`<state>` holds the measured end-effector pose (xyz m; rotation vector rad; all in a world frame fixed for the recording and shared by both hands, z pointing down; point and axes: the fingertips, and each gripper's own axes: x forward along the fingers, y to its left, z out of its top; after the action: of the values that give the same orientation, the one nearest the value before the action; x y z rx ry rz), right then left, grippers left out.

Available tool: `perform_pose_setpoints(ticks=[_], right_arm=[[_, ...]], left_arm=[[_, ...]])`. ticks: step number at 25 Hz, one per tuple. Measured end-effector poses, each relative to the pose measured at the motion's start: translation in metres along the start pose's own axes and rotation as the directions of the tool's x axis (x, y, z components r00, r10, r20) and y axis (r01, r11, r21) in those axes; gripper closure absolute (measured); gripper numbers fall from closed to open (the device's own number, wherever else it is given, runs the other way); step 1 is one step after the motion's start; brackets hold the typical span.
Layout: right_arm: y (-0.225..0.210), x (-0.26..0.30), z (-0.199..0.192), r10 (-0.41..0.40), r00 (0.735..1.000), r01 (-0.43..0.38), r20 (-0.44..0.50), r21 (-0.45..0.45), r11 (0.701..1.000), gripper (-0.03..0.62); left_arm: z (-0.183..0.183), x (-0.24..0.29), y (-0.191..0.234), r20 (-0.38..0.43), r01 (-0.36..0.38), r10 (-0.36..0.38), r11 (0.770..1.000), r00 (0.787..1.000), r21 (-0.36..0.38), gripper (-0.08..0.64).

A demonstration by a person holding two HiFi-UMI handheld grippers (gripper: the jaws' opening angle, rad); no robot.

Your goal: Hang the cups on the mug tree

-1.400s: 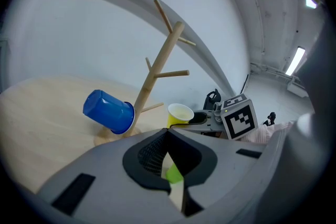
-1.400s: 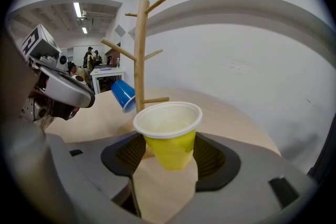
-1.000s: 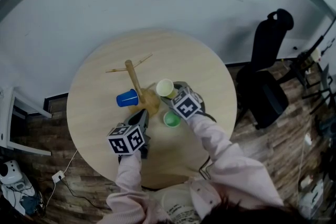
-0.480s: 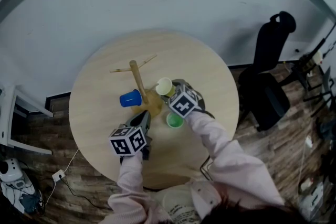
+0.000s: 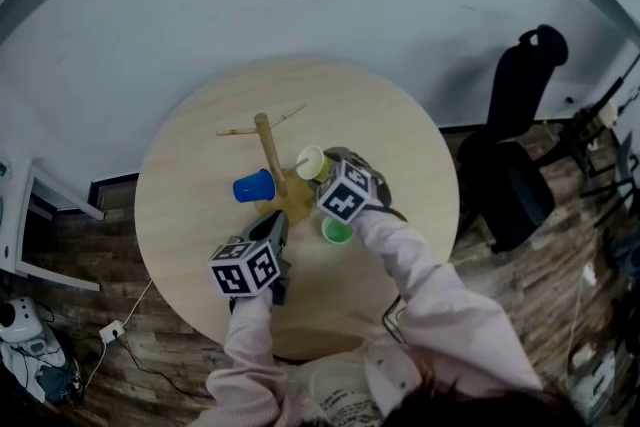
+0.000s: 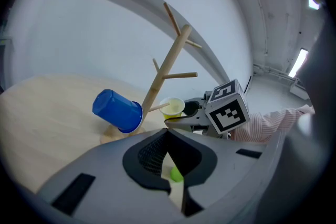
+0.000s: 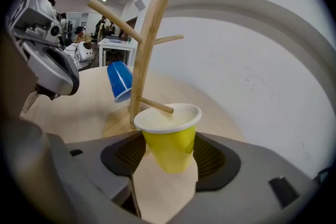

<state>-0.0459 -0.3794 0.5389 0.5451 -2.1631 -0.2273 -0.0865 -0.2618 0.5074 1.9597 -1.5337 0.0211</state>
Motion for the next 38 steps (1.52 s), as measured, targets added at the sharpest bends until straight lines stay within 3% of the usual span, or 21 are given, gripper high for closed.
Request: perform_pose_setpoints(ticks=[15,21,38], right_arm=[[0.006,0.006,0.008,-0.022,0.999,0.017,-0.034,-0.14,0.99,0.319],[0.011,0.007,0.012,-0.042,0.998,0.028,-0.054,-0.24,0.97,0.319],[0.015,0.011,0.014,-0.107,0.992,0.072,-0.066,-0.404,0.912,0.318]], left_arm=[[-0.002,-0.004,0.006,0.0,-0.009,0.009,1.0,1.0,-0.013,0.545],[-0.004,-0.006,0.007,0.005,-0.013,0.014,1.0,1.0,-0.018,0.545],[-0.005,-0.014,0.011,0.015,-0.031,0.031,0.999,0.999,-0.029,0.545]])
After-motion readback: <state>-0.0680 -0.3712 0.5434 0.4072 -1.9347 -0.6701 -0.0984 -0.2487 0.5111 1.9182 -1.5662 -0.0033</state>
